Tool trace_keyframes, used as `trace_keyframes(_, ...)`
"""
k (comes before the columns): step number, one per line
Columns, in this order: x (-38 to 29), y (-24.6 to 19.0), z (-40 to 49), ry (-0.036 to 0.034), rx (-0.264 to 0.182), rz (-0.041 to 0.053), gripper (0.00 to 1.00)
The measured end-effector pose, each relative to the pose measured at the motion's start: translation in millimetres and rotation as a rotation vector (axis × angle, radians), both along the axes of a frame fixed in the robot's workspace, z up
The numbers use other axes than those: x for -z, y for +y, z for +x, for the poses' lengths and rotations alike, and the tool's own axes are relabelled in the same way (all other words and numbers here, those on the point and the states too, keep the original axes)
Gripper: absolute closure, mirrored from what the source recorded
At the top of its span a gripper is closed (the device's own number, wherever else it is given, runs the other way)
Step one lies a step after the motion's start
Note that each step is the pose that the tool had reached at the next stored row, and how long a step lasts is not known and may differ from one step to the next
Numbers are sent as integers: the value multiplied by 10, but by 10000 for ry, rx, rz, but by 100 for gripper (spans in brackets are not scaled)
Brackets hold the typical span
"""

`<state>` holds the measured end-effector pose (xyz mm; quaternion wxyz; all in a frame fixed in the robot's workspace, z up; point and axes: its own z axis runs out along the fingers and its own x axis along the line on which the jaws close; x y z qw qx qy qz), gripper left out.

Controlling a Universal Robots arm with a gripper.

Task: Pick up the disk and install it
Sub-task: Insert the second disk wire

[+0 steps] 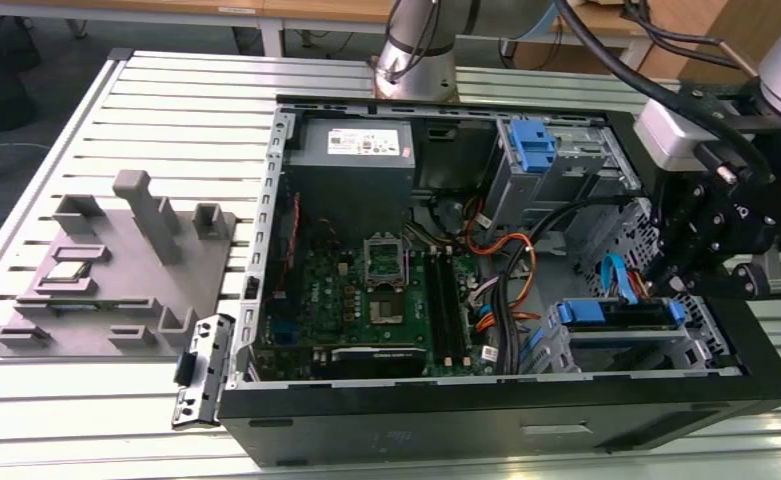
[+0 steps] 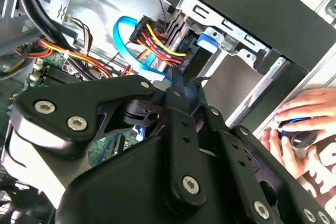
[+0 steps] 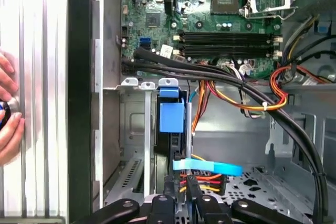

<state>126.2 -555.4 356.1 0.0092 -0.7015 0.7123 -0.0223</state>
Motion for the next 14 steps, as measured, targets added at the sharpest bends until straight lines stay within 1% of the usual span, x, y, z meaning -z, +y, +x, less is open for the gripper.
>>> trace_keyframes(1, 0, 0, 0, 0, 129, -2, 76)
trace_keyframes(3, 0, 0, 0, 1, 211, -1, 76)
trace_keyframes(5, -3, 0, 0, 0, 213, -1, 76)
trace_keyframes(8, -33, 0, 0, 1, 213, 0, 76)
trace_keyframes(14, -36, 0, 0, 1, 212, 0, 76)
